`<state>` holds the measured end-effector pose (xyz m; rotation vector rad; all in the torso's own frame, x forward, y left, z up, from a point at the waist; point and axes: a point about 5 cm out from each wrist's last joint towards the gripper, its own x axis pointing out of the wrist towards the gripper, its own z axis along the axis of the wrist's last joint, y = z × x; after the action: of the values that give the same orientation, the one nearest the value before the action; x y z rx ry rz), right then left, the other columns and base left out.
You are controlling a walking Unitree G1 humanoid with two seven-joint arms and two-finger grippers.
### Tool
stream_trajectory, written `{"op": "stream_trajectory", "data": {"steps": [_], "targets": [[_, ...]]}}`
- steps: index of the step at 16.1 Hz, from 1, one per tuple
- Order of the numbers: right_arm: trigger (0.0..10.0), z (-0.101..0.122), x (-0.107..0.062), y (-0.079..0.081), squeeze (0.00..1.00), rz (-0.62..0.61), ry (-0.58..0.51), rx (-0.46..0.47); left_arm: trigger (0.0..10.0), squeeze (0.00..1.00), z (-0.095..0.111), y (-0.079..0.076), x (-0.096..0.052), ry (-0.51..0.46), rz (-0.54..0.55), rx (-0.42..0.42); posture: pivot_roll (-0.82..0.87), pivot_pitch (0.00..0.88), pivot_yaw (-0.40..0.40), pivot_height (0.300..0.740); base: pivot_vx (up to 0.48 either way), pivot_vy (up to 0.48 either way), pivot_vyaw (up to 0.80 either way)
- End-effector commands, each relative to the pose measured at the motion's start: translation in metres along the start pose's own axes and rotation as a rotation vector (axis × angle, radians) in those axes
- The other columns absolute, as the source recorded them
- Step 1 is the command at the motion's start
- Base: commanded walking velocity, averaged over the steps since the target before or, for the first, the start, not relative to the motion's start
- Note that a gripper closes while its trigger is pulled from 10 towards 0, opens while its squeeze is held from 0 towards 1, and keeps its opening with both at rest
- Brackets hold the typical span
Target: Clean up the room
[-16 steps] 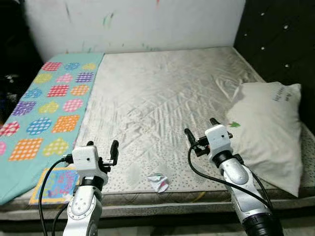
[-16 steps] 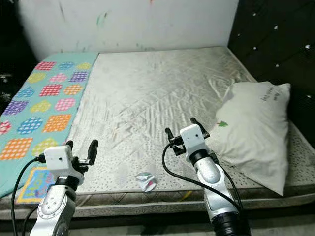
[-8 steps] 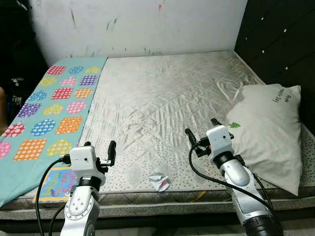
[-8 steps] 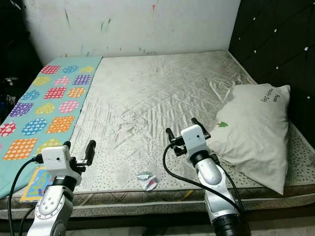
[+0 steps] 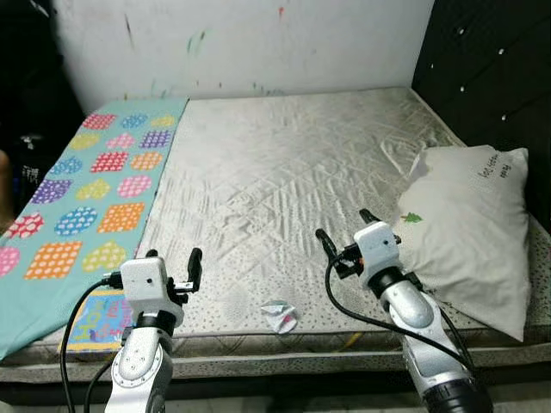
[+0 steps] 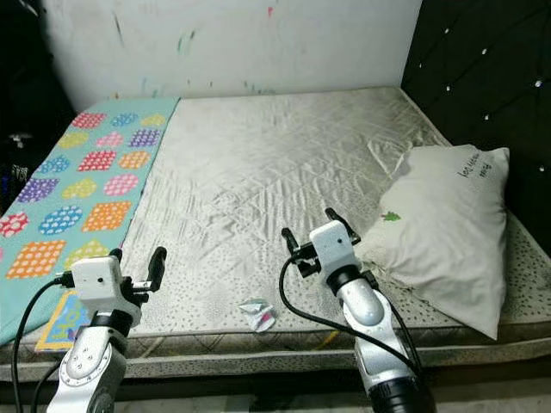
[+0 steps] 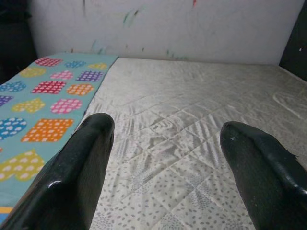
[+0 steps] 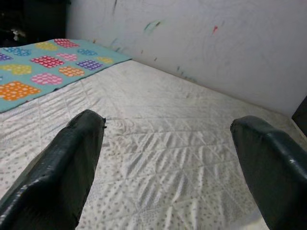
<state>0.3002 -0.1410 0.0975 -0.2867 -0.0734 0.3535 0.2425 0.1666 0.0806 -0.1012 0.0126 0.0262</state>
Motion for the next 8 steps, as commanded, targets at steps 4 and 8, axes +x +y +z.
{"op": "stream_trajectory", "data": {"steps": [4, 8], "targets": [[10.0, 0.0059, 0.0016, 0.0034, 0.00, 0.023, -0.029, 0.000, 10.0, 0.00, 0.0006, 0.0062, -0.0002, 0.008, 0.052, 0.027, -0.12, 0.000, 0.056, 0.641, 0.000, 0.000, 0.00], [10.0, 0.0060, 0.0022, 0.0040, 0.00, 0.027, -0.030, 0.007, 10.0, 0.00, 0.0003, 0.0087, 0.0004, 0.012, 0.066, 0.023, -0.12, 0.000, 0.056, 0.641, 0.000, 0.000, 0.00]]}}
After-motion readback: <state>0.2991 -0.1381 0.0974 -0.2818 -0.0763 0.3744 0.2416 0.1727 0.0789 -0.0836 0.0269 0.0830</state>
